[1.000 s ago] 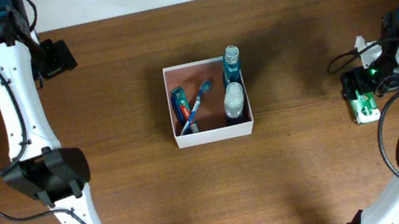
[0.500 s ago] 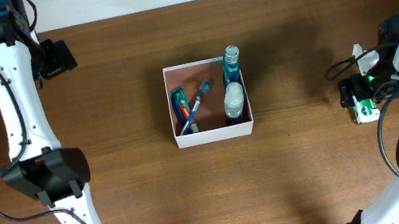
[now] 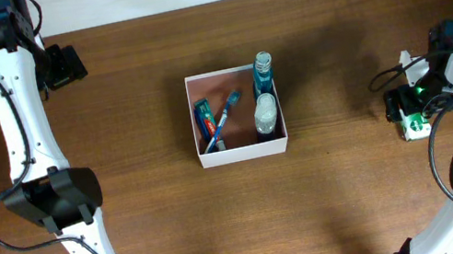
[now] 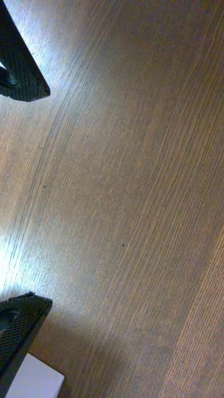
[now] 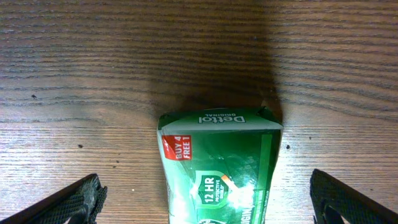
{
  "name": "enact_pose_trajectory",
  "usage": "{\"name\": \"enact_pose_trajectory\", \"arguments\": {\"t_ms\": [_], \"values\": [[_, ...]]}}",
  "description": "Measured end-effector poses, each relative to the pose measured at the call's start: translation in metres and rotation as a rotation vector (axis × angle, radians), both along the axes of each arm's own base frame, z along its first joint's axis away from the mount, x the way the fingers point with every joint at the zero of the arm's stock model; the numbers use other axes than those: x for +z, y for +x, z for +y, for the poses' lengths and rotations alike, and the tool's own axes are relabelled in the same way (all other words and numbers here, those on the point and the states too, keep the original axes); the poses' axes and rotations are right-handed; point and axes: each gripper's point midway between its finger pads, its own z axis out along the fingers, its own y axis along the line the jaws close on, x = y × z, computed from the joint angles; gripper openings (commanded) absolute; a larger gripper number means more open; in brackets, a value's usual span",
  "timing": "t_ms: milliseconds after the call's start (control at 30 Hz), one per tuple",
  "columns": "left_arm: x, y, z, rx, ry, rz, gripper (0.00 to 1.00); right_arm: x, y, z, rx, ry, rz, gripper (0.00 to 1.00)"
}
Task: Pack container
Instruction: 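Close the right gripper on the Dettol soap box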
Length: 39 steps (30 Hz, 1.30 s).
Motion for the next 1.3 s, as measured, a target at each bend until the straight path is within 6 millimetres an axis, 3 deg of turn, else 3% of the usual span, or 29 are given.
{"name": "enact_pose_trajectory", "arguments": {"t_ms": [267, 1300], "values": [[0.000, 0.000, 0.000, 0.000, 0.000, 0.000, 1.00, -0.012, -0.012, 0.004, -0.001, 0.010, 0.032, 0.99], [0.000, 0.000, 0.000, 0.000, 0.000, 0.000, 1.00, -0.026, -0.008, 0.001, 0.000, -0.009, 0.018, 0.99]]}}
